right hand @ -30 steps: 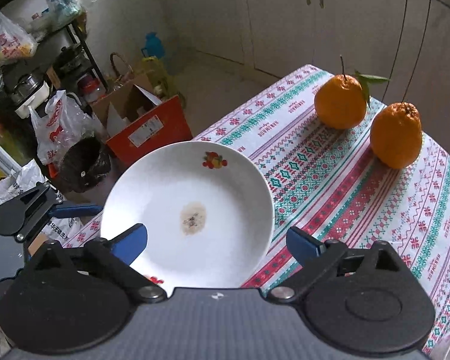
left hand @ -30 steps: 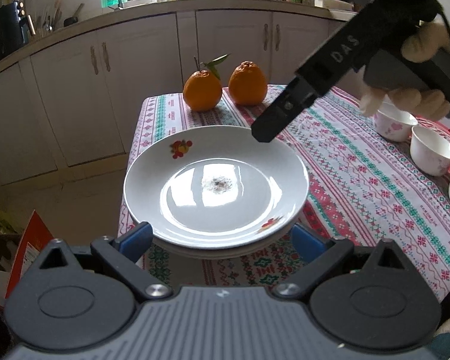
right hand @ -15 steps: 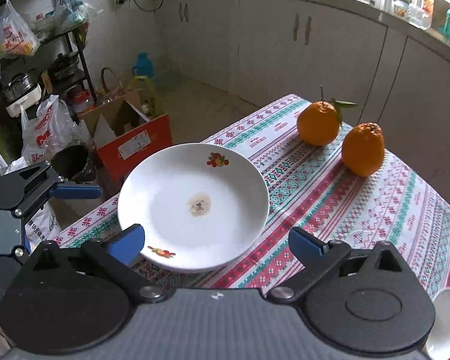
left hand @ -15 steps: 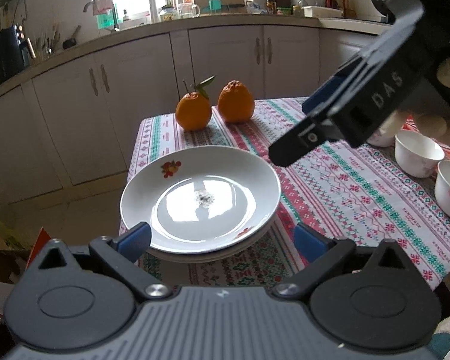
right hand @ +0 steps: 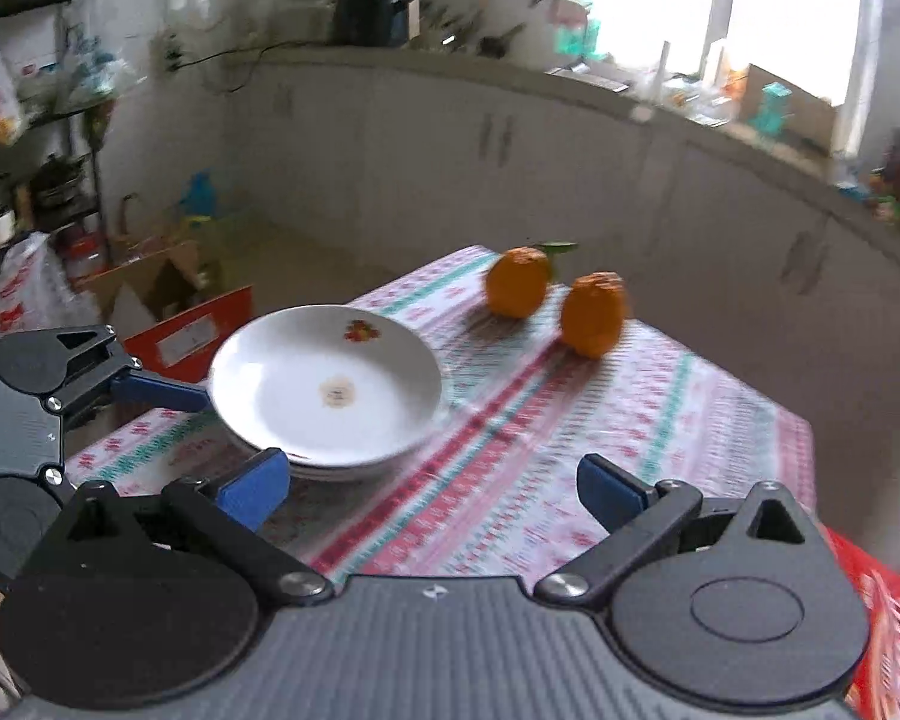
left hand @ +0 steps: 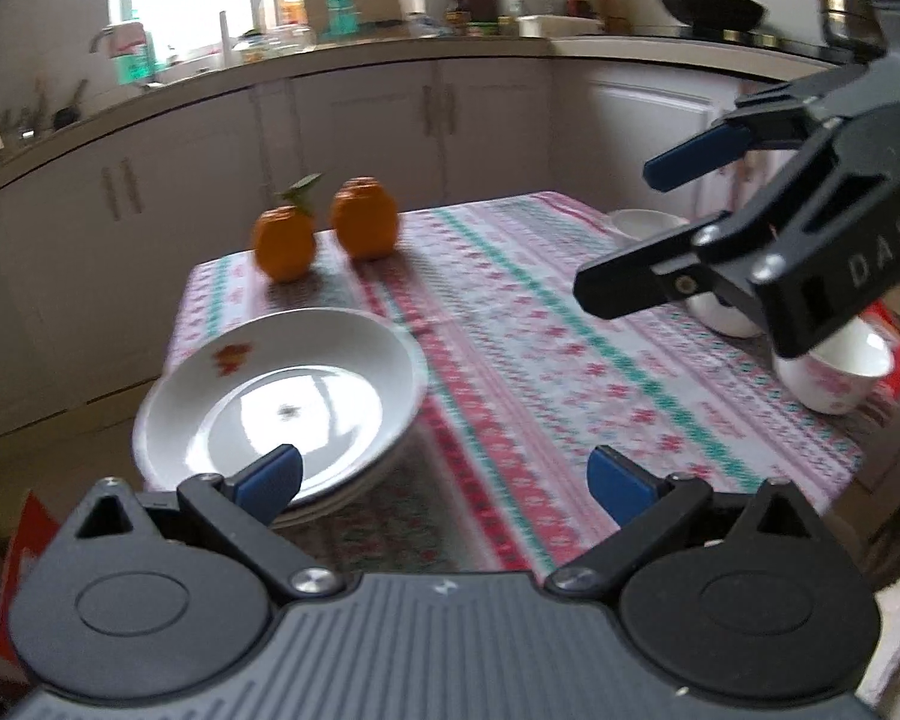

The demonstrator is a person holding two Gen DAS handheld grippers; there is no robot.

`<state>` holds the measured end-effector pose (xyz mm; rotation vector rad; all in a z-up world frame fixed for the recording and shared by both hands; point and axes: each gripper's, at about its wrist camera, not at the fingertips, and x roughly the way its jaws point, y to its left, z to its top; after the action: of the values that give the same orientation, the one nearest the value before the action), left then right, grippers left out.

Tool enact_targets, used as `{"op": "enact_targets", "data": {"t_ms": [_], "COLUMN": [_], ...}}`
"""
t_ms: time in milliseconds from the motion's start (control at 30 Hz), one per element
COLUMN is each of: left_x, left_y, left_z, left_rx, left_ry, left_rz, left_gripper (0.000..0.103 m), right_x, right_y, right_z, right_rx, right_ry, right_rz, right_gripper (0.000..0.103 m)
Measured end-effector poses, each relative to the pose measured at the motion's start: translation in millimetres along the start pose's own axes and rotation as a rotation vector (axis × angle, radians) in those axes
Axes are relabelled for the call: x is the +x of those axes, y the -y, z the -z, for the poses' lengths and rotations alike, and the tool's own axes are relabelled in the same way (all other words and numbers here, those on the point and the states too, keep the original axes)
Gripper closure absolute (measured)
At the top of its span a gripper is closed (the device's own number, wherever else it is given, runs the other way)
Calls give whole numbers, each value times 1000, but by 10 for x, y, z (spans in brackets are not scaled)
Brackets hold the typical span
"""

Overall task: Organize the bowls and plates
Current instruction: 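Move the right tool to a large white bowl and grasp its rim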

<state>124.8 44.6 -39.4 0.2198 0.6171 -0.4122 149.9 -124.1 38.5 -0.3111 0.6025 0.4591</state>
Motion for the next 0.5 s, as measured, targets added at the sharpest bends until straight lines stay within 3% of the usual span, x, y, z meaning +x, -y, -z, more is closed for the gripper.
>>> {"op": "enact_targets", "data": {"t_ms": [267, 500], "left_x": [263, 483], "left_y": [612, 1290], "left_z": [-129, -224], "left_rx": [131, 296], "left_ry": [10, 17], "left_rz": [211, 358], "left_gripper": [2, 2], "right_x": [-430, -666], "right_y": [493, 850], "right_z": [625, 1140], "right_rx": [233, 367], "right_ry": [-6, -40], "right_rz": [192, 275], "right_gripper": [0, 0]}}
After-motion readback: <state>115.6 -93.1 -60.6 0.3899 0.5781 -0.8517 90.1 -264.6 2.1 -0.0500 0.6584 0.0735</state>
